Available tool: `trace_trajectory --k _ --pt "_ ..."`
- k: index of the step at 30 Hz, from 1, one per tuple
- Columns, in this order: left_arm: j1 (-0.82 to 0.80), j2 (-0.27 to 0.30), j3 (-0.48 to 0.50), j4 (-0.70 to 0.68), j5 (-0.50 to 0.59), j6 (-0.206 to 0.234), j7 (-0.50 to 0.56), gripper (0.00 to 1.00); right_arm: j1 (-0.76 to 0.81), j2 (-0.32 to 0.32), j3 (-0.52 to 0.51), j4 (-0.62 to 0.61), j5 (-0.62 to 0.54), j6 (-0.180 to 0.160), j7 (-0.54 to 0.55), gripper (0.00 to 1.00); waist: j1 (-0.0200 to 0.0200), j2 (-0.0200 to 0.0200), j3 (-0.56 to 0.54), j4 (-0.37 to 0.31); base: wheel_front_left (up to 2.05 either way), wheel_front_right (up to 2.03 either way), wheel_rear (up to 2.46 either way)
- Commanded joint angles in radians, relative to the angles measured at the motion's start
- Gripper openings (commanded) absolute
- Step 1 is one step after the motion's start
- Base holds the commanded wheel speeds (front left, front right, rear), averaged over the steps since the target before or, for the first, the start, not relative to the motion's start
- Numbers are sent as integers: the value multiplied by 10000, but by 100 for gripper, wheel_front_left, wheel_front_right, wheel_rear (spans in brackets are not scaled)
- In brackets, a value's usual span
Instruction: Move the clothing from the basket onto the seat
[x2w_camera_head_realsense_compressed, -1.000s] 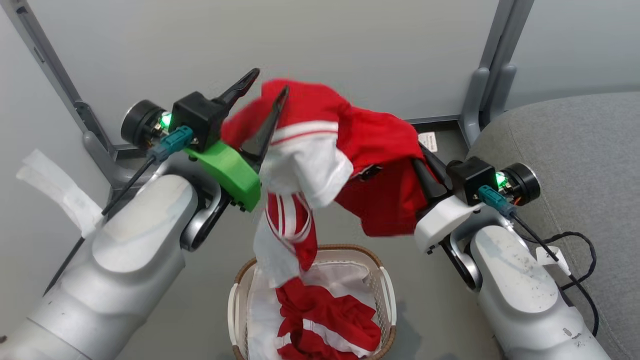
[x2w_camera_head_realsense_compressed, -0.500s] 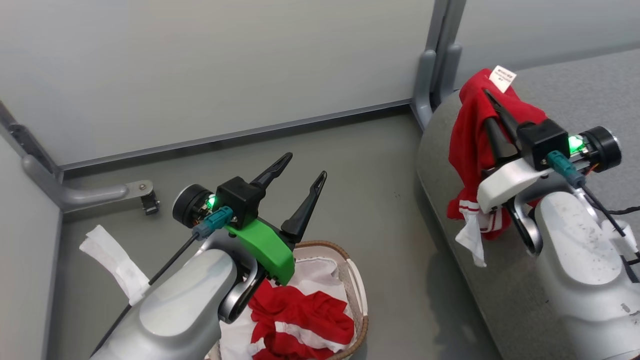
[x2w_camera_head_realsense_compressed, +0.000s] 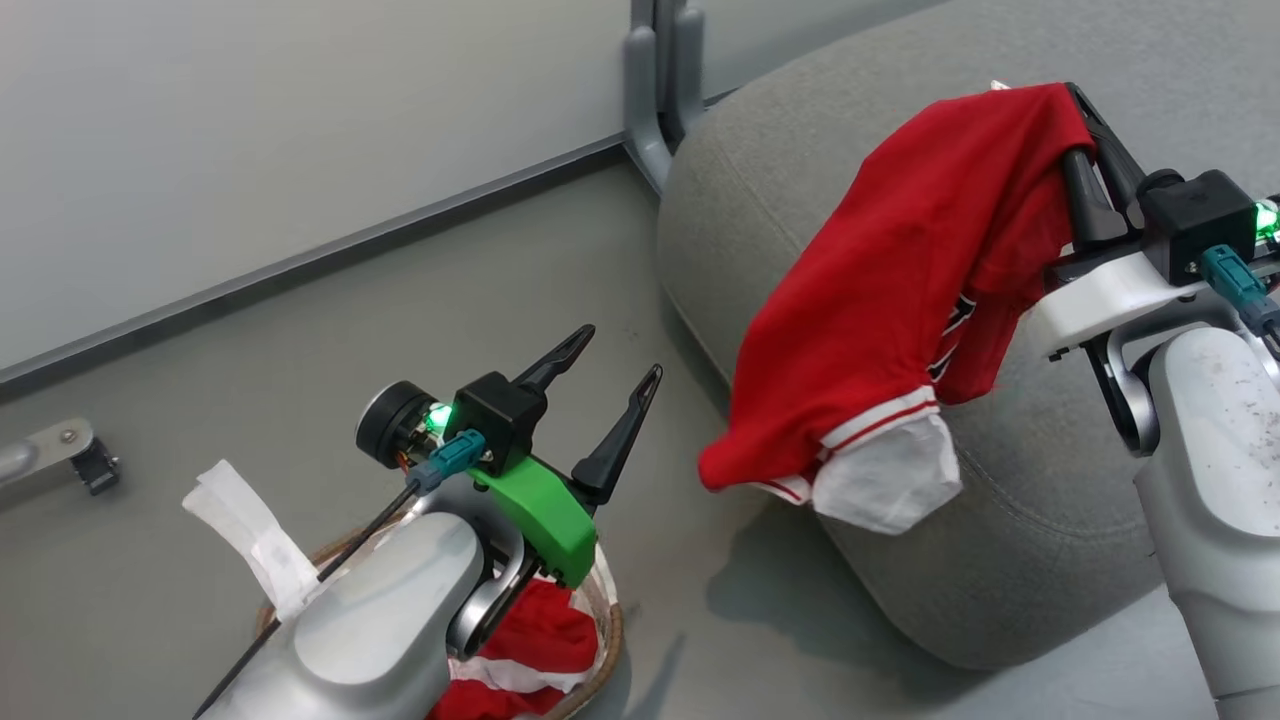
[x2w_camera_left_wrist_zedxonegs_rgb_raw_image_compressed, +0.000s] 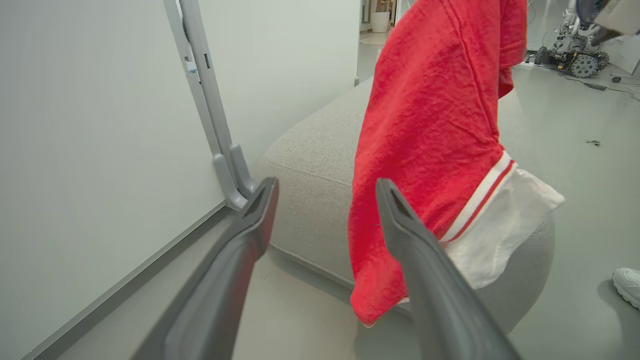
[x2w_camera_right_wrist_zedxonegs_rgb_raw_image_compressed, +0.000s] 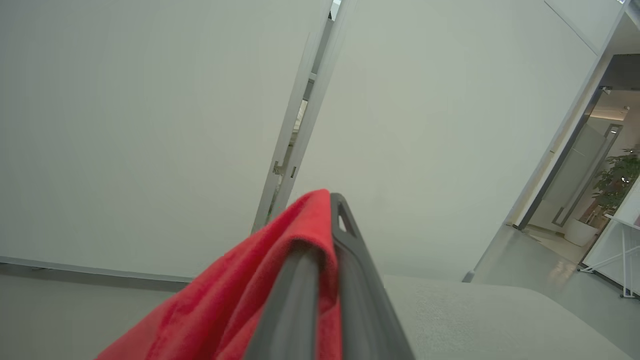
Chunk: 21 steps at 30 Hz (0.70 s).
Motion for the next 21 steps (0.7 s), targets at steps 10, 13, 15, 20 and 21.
trace_trajectory --k 10,13,15,20,21 --pt "-145 -164 -268 -52 209 -19 48 100 -130 112 -243 111 234 -14 -49 0 0 -1 1052 -1001 0 0 0" --pt "-272 -153 -315 -120 273 23 109 100 -627 59 -386 467 399 -14 -36 0 0 -1 1297 -773 0 0 0" --pt "-380 -129 -327 -200 312 54 171 100 -1160 -63 -401 776 480 -14 76 0 0 -1 1489 -611 0 0 0" --pt "-728 -34 -392 -616 570 208 379 100 -3158 -728 -563 1442 920 -14 578 0 0 -1 2196 -61 0 0 0" --pt "-800 -19 -402 -731 616 219 419 100 -3526 -915 -624 1548 978 -14 692 0 0 -1 2356 54 0 0 0"
